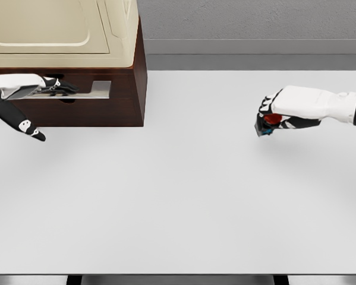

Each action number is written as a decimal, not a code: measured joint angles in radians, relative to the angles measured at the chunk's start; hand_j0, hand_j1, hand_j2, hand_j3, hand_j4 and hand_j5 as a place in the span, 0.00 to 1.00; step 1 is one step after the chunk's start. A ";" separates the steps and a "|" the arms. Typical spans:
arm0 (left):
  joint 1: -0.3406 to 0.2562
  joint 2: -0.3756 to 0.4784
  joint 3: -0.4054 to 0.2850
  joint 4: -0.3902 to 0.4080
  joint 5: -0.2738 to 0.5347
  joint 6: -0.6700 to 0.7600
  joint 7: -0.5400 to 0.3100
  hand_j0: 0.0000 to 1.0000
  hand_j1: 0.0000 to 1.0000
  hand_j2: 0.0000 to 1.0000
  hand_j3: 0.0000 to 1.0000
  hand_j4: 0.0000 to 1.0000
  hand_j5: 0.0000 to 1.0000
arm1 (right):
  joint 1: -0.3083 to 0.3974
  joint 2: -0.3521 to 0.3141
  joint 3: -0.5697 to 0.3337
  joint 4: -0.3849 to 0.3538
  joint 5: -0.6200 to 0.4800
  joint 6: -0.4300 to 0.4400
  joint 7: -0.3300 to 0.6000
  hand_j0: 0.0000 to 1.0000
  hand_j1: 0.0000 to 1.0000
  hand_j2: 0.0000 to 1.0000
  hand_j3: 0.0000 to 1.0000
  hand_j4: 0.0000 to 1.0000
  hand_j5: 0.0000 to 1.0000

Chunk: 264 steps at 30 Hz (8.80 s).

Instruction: Open the cabinet drawer with left arm, and place a switch into the drawer with right arm

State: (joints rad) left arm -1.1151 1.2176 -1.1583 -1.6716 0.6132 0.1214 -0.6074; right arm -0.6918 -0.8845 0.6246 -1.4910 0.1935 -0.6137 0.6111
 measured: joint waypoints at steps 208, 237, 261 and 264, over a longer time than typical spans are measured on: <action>0.131 0.188 0.073 -0.102 0.741 0.290 -0.007 1.00 1.00 1.00 1.00 1.00 1.00 | -0.515 0.734 0.356 0.298 0.011 0.193 -0.005 1.00 1.00 1.00 1.00 1.00 1.00; 0.163 0.197 0.107 -0.099 0.720 0.285 -0.010 1.00 1.00 1.00 1.00 1.00 1.00 | -0.242 0.100 0.163 0.233 -0.079 0.000 0.000 1.00 1.00 1.00 1.00 1.00 1.00; 0.236 0.198 0.185 -0.096 0.646 0.271 -0.007 1.00 1.00 1.00 1.00 1.00 1.00 | -0.222 0.110 0.163 0.250 -0.080 0.000 0.000 1.00 1.00 1.00 1.00 1.00 1.00; 0.236 0.197 0.191 -0.096 0.622 0.271 -0.008 1.00 1.00 1.00 1.00 1.00 1.00 | -0.222 0.111 0.162 0.250 -0.080 0.000 0.000 1.00 1.00 1.00 1.00 1.00 1.00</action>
State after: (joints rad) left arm -0.8794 1.4143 -0.9675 -1.7674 1.2354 0.3927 -0.6149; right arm -0.9143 -0.7740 0.7868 -1.2408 0.1137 -0.6137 0.6113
